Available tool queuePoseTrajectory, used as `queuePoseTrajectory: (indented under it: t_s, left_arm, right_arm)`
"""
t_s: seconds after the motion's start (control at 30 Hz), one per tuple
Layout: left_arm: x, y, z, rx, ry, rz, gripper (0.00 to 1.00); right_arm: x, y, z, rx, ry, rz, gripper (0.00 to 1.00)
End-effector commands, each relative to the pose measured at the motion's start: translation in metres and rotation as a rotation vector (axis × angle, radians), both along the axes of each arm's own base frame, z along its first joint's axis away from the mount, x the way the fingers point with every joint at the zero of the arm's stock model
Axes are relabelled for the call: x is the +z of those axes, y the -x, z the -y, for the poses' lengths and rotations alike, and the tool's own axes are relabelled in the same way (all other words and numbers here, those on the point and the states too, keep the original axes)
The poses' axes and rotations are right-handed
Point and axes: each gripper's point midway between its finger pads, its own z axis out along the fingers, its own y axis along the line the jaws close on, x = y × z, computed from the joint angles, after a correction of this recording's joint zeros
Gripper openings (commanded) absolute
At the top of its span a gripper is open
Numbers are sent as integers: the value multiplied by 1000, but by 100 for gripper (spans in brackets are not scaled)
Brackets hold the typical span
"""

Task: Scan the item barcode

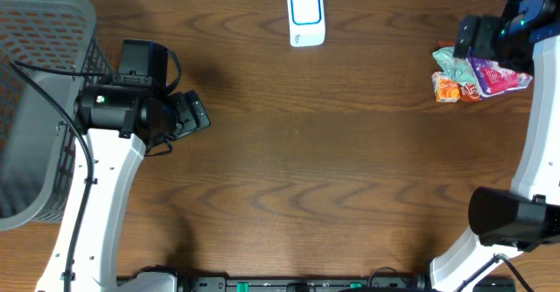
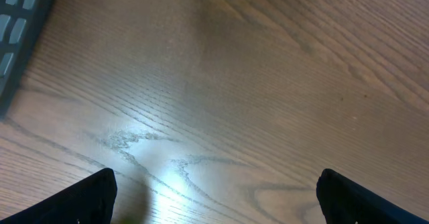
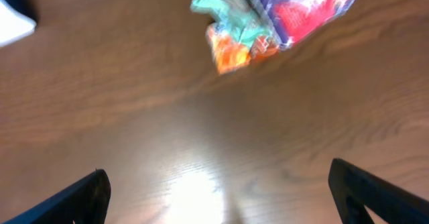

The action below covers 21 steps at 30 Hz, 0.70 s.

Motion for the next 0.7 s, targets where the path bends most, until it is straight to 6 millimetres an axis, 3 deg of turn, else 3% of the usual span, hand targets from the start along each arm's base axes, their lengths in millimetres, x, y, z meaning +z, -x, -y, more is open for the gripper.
queuePoseTrajectory:
  t_s: [0.0, 0.17, 0.3, 0.47, 0.67]
  left_arm:
    - [1, 1, -4, 3, -13, 2, 95]
    - [1, 1, -4, 3, -13, 2, 95]
    - [1, 1, -4, 3, -13, 2, 95]
    - [1, 1, -4, 3, -13, 3, 95]
    - [1, 1, -4, 3, -13, 2, 95]
  right_arm:
    - [20, 19, -22, 41, -36, 39, 99]
    - [31, 38, -53, 130, -21, 99, 99]
    - [22, 62, -69, 180, -6, 143, 99]
    - [2, 90, -83, 236, -10, 260, 99]
    - [6, 125, -86, 264, -13, 541, 99]
